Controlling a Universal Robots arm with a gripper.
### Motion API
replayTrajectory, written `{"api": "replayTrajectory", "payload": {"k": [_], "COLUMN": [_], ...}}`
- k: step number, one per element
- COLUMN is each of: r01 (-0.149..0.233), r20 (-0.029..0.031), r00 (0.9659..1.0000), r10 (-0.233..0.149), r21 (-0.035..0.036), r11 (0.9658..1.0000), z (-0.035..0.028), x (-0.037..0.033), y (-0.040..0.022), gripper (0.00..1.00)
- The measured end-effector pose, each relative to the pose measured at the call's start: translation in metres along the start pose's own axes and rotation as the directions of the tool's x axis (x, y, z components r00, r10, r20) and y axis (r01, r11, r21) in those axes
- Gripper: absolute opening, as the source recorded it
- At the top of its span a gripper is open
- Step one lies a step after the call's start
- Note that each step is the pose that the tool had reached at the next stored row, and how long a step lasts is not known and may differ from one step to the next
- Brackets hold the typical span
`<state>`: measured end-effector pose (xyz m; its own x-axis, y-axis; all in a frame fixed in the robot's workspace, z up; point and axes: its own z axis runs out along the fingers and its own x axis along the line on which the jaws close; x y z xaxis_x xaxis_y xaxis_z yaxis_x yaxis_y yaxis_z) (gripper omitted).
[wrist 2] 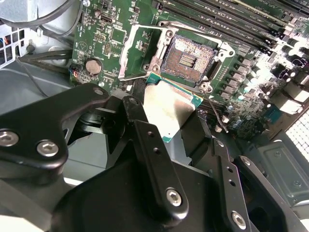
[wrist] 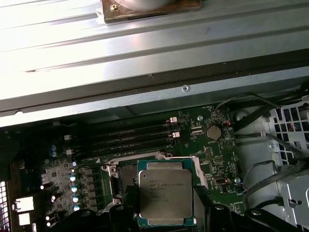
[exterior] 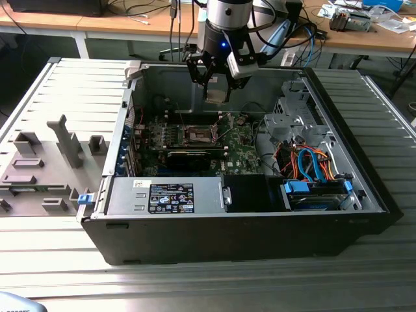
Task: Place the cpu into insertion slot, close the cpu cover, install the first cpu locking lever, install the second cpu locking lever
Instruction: 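Place the cpu into insertion slot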
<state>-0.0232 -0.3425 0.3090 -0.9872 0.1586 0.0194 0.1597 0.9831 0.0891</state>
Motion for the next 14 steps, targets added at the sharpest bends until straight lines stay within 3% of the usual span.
{"api": "replayTrajectory", "payload": {"k": [14], "r01": [-0.017], "r20": [0.0015], "r00": [0.9998], "r10": [0.017], "r21": [-0.0004], "r11": [0.9999], "z": [0.0003], "x": [0.0000], "y": [0.0000], "gripper": [0.55]}}
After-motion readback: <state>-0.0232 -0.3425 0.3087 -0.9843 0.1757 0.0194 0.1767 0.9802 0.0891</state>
